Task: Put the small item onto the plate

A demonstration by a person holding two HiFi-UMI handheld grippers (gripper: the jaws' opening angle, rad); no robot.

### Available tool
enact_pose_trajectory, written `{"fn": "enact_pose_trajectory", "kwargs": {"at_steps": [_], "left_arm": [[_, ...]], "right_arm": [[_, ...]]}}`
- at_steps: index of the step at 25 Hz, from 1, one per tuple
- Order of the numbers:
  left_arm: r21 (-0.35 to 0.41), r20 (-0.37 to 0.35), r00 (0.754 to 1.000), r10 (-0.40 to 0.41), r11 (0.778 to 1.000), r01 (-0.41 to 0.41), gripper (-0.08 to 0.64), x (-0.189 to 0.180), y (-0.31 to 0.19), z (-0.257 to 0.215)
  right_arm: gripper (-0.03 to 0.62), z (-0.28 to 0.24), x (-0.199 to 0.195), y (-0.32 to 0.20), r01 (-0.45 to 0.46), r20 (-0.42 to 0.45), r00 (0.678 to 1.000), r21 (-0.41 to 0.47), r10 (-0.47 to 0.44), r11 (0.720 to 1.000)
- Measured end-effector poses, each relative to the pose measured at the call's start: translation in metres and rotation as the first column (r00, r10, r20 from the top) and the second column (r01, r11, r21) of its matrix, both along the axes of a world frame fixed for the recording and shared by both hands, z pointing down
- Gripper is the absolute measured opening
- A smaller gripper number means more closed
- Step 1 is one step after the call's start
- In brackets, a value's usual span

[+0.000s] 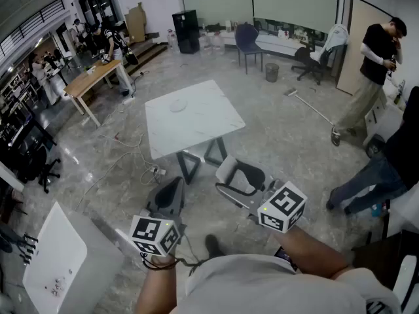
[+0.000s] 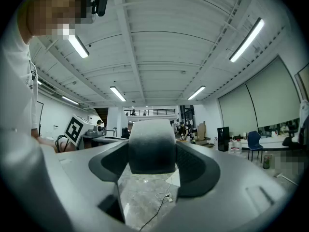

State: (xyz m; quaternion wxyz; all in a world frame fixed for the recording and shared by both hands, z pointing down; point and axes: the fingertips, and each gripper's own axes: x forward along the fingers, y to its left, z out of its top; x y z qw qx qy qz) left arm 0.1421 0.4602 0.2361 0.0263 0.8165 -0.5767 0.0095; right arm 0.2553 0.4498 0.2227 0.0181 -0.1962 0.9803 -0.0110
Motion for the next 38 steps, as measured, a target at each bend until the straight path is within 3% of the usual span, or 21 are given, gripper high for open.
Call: {"fn": "enact_pose_trajectory", "kwargs": {"at_steps": [16, 25, 38], "left_arm": [[-0.016, -0.015, 1.0, -0.011, 1.0, 0.01, 0.006, -0.009, -0.012, 0.001], [-0.016, -0.02, 1.0, -0.007, 1.0, 0.007, 0.005, -0.029, -0.041, 0.006], [-0.023, -0.033, 0.999, 0.01, 1.0, -0.011, 0.006, -0.116, -0.131, 0.01]], "right_arm": [[0.291, -0.003, -0.009, -0.01, 0.015, 0.0, 1.0, -0.023, -0.015, 1.0], [0.291, 0.004, -0.029, -0.04, 0.008, -0.01, 1.0, -0.026, -0.008, 1.0], [0.291, 0.005, -0.117, -0.129, -0.008, -0.021, 1.0, -0.031, 0.007, 0.999]]}}
